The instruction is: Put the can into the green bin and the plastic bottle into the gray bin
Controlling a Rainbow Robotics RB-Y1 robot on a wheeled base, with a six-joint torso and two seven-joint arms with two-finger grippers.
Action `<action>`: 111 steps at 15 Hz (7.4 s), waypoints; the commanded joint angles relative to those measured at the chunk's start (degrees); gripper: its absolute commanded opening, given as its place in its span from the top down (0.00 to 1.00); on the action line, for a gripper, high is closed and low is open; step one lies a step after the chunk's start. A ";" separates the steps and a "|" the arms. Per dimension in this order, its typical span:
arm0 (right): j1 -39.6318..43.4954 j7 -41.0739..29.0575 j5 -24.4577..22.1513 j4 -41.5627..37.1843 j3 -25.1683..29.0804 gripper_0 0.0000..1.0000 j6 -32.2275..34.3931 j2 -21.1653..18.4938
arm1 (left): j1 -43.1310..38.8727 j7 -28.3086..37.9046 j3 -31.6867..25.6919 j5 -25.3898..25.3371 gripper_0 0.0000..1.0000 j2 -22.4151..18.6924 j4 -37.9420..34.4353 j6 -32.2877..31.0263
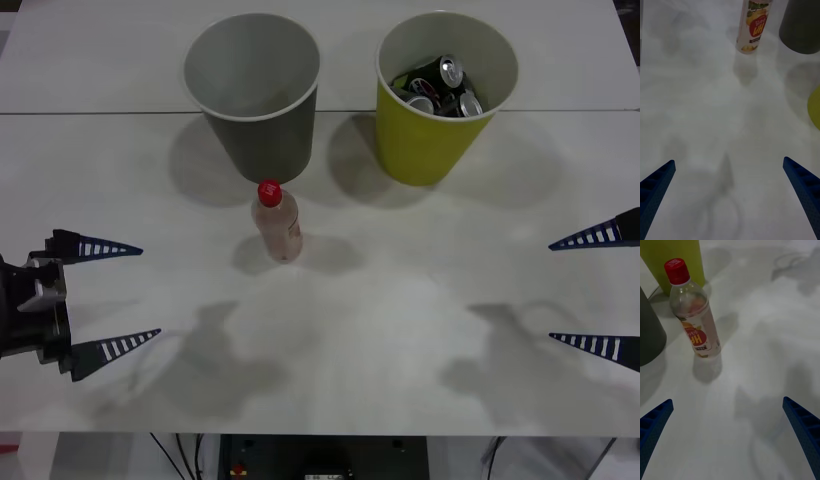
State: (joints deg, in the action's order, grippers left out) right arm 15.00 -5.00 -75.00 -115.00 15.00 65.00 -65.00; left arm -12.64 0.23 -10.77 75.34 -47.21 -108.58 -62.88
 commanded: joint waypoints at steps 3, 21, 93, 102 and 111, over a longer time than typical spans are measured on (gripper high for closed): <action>0.00 0.00 0.00 0.00 0.00 0.00 0.00 0.00 | 5.43 -1.02 5.32 -3.54 0.00 2.29 7.15 2.50; 0.00 0.00 0.00 0.00 0.00 0.00 0.00 0.00 | 14.04 -18.25 7.87 -1.60 0.00 21.54 22.44 9.36; 0.00 0.00 0.00 0.00 0.00 0.00 0.00 0.00 | 40.14 65.33 14.11 13.69 1.00 -21.70 0.82 -13.93; 0.00 0.00 0.00 0.00 0.00 0.00 0.00 0.00 | 77.15 65.16 38.72 9.56 1.00 -20.38 20.34 -17.80; 0.00 0.00 0.00 0.00 0.00 0.00 0.00 0.00 | 93.41 65.16 43.12 20.19 1.00 -3.59 41.78 -18.77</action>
State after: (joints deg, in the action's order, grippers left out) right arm 15.00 -5.00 -75.00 -115.00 15.00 65.00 -65.00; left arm 79.64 65.45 32.35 94.05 -52.51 -68.80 -81.67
